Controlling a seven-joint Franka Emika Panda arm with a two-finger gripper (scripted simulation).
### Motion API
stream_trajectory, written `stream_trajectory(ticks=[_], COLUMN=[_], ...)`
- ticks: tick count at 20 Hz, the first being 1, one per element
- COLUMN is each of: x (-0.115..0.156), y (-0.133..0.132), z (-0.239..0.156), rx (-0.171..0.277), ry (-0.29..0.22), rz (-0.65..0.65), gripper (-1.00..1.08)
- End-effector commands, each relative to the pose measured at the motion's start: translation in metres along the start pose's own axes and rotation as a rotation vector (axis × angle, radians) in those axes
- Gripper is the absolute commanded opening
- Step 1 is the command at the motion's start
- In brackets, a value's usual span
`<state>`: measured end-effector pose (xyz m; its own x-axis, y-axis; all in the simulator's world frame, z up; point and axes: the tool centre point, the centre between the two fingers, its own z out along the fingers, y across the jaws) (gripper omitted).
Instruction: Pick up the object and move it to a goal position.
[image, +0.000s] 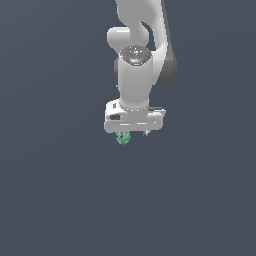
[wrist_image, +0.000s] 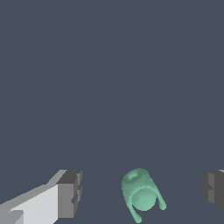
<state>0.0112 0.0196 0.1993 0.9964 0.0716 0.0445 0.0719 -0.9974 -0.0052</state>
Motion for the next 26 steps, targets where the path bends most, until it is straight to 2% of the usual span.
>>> stream_trajectory(ticks=[1, 9, 16, 26], x=[0.0, -0.008, -0.01, -0.031], y=[0.0, 0.006, 0.007, 0.016], z=[0.0, 0.003, 0.006, 0.033], rx=[0.0, -0.011, -0.011, -0.009], ry=[0.0, -0.024, -0.024, -0.03], rz=[0.0, -0.025, -0.037, -0.149], gripper=[1.0, 1.0, 1.0, 1.0])
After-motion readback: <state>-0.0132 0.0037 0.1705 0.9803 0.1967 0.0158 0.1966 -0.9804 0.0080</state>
